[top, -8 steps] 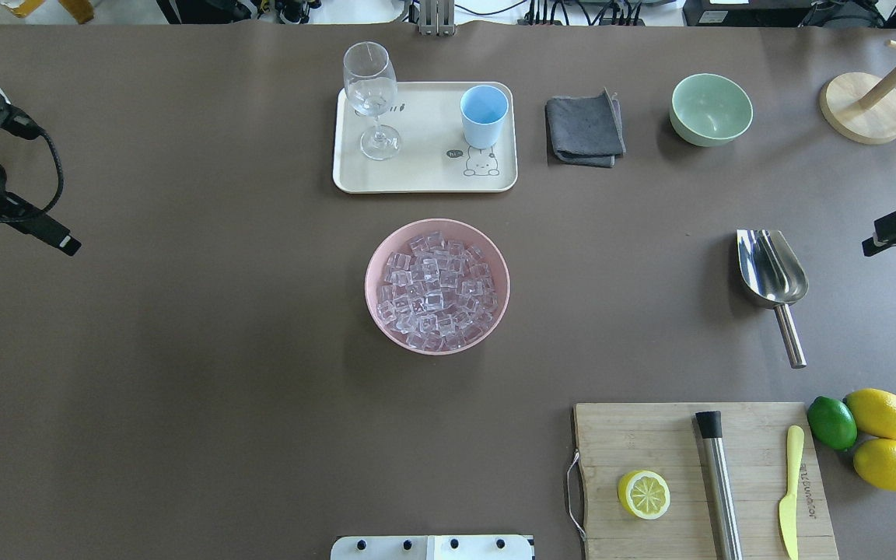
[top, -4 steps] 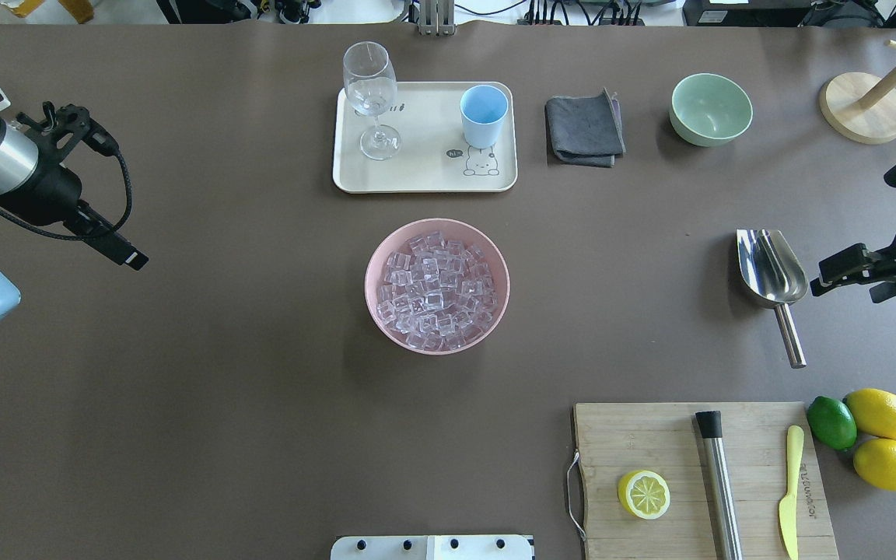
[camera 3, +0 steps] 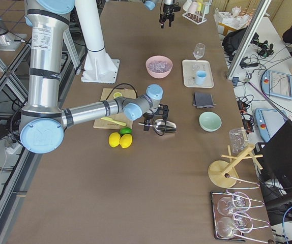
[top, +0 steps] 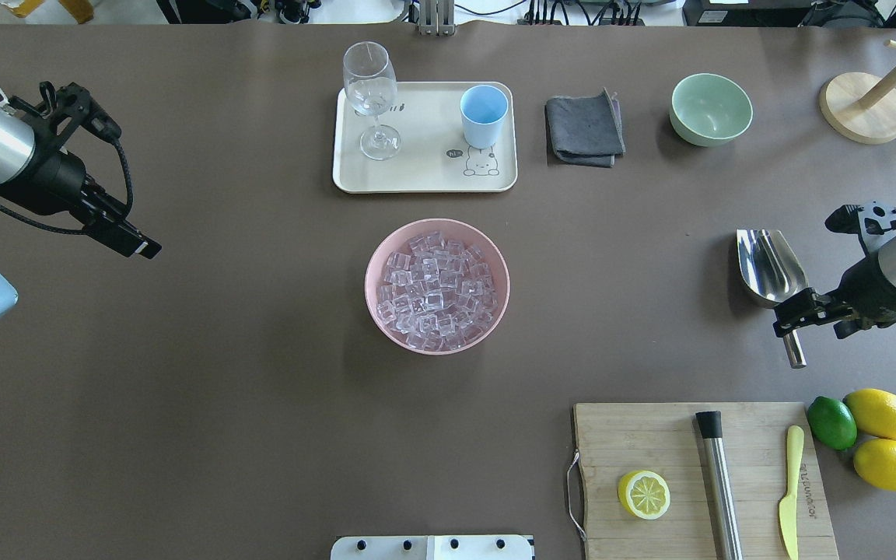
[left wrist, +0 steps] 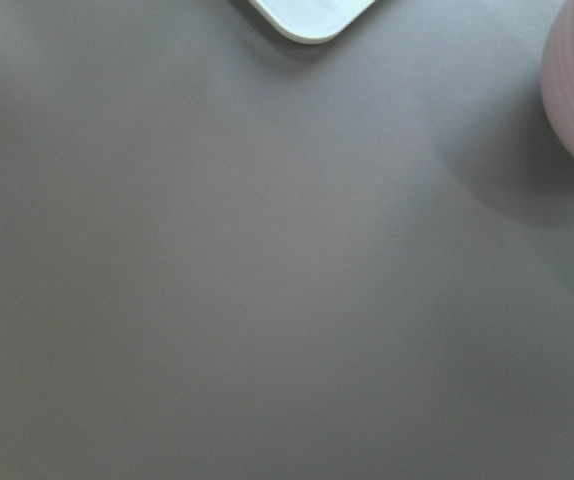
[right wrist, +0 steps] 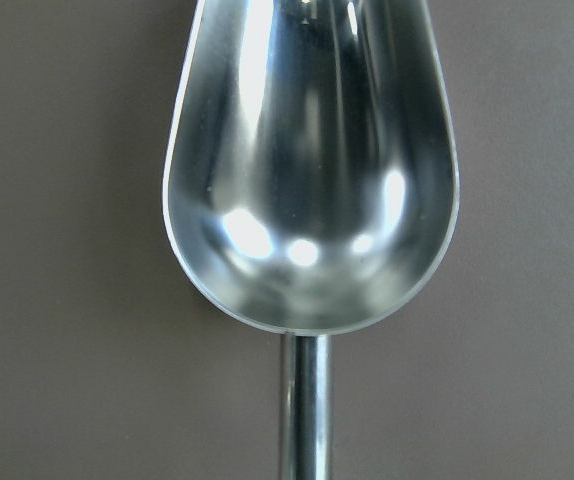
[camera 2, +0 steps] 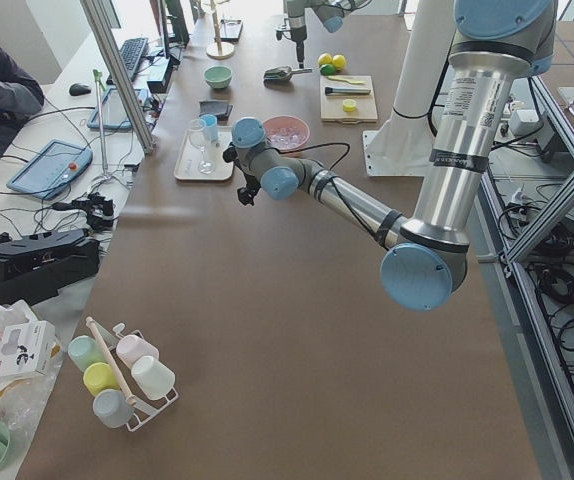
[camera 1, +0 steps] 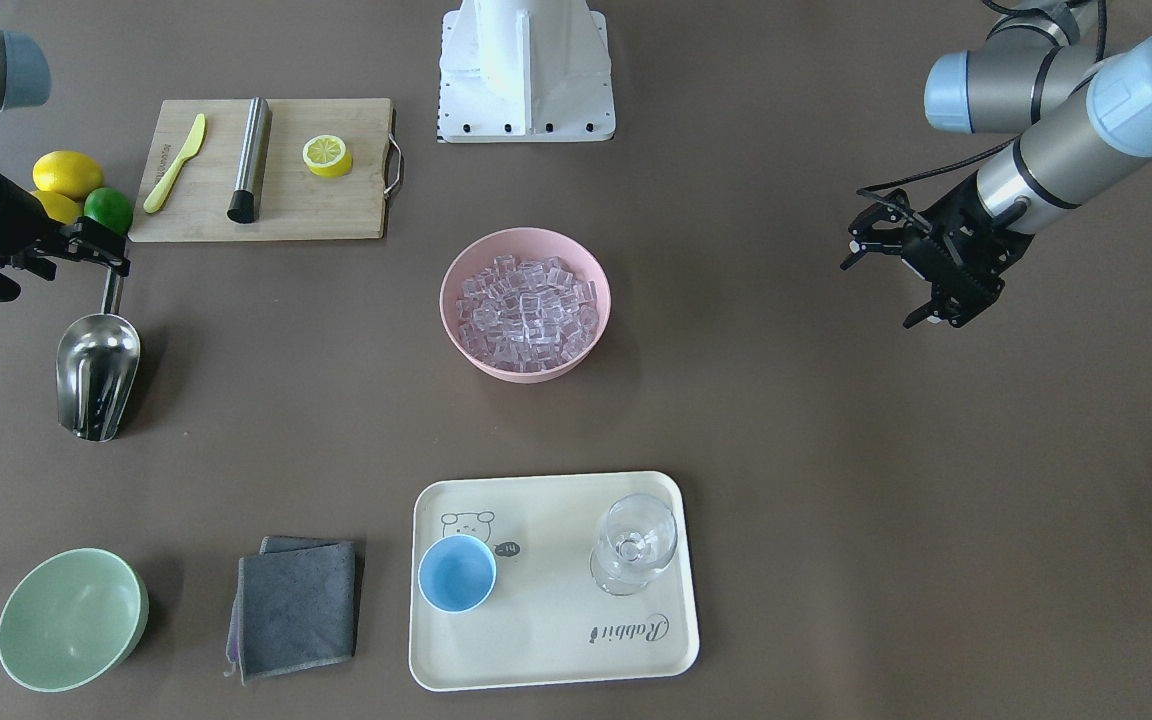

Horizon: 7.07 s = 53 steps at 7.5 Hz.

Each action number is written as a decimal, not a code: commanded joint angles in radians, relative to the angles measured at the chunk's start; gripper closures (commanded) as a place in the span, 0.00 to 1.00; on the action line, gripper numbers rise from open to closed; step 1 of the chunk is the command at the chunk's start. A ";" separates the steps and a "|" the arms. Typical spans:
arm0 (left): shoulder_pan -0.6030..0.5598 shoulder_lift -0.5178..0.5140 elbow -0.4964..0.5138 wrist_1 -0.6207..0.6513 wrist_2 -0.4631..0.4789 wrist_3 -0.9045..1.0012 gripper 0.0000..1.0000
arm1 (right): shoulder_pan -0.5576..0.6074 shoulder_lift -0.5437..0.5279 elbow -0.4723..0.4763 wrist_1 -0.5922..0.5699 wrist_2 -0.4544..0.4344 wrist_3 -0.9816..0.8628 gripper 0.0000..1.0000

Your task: Put ice in cup with scoop

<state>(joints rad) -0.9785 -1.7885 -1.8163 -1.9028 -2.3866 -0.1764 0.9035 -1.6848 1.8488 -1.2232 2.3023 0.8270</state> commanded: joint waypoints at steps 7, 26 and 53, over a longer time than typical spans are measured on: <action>0.297 0.029 0.180 -0.854 0.241 0.072 0.02 | -0.080 0.016 -0.037 -0.021 -0.075 0.038 0.77; 0.357 -0.359 0.638 -0.996 0.210 0.249 0.02 | -0.077 0.500 0.385 -1.036 -0.455 -1.324 1.00; 0.405 -0.402 0.660 -0.995 0.219 0.195 0.02 | -0.367 1.128 -0.304 -1.371 -0.690 -1.321 1.00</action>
<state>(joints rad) -0.5737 -2.1905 -1.1566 -2.8975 -2.1673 0.0184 0.5375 -0.5548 1.5382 -2.5982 1.6055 -0.4944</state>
